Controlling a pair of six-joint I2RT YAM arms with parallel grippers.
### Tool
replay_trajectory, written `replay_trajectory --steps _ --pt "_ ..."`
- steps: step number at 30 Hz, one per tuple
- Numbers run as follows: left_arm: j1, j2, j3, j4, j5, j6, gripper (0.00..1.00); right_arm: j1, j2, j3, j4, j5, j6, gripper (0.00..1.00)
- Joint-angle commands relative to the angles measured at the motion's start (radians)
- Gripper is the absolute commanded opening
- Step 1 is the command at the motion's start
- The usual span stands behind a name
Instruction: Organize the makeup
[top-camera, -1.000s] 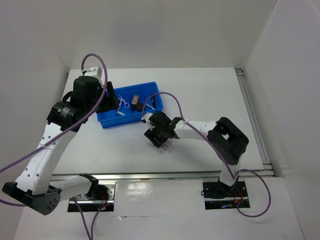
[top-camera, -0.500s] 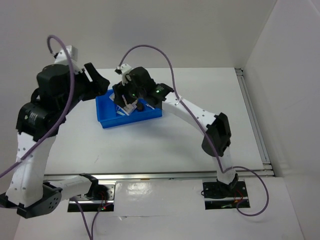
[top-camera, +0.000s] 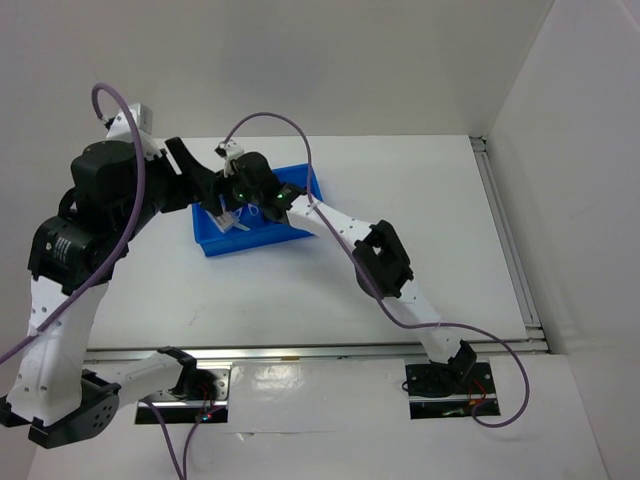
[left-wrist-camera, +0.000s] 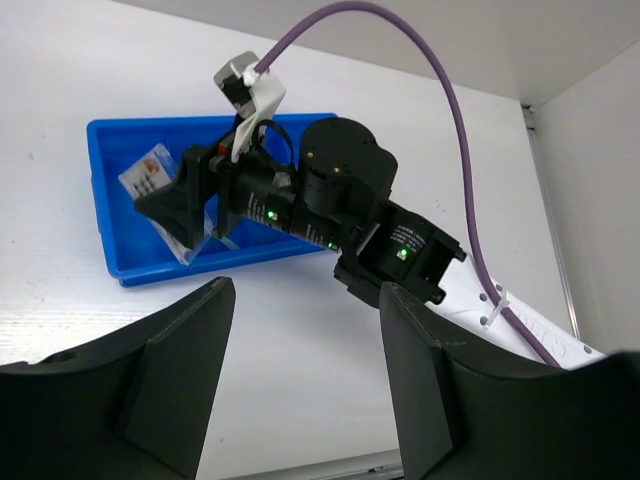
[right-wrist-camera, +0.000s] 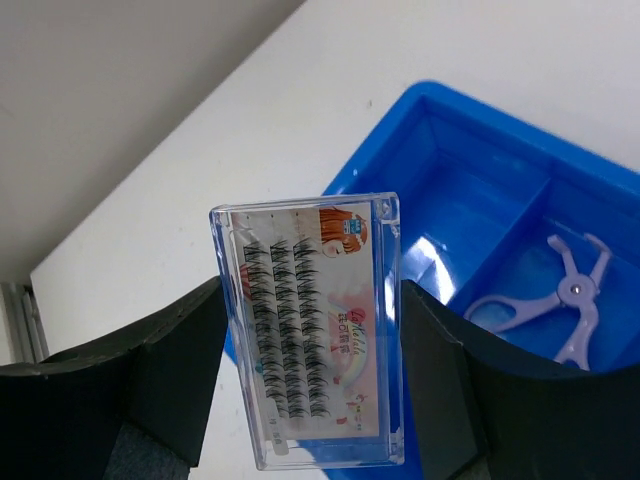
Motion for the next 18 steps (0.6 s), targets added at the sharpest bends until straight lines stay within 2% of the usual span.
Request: replay_trajectory --steps 1,11,18 --pt "0.004 -0.008 -0.001 0.010 0.007 -0.019 0.73 -0.004 0.008 0.068 0.248 0.041 0.087 0.54" --pt "0.004 -0.008 -0.033 0.000 0.007 -0.019 0.73 0.006 0.163 0.116 0.370 0.133 0.209 0.52" --pt "0.004 -0.017 -0.033 -0.009 -0.014 -0.019 0.73 0.006 0.217 0.147 0.399 0.133 0.252 0.52"
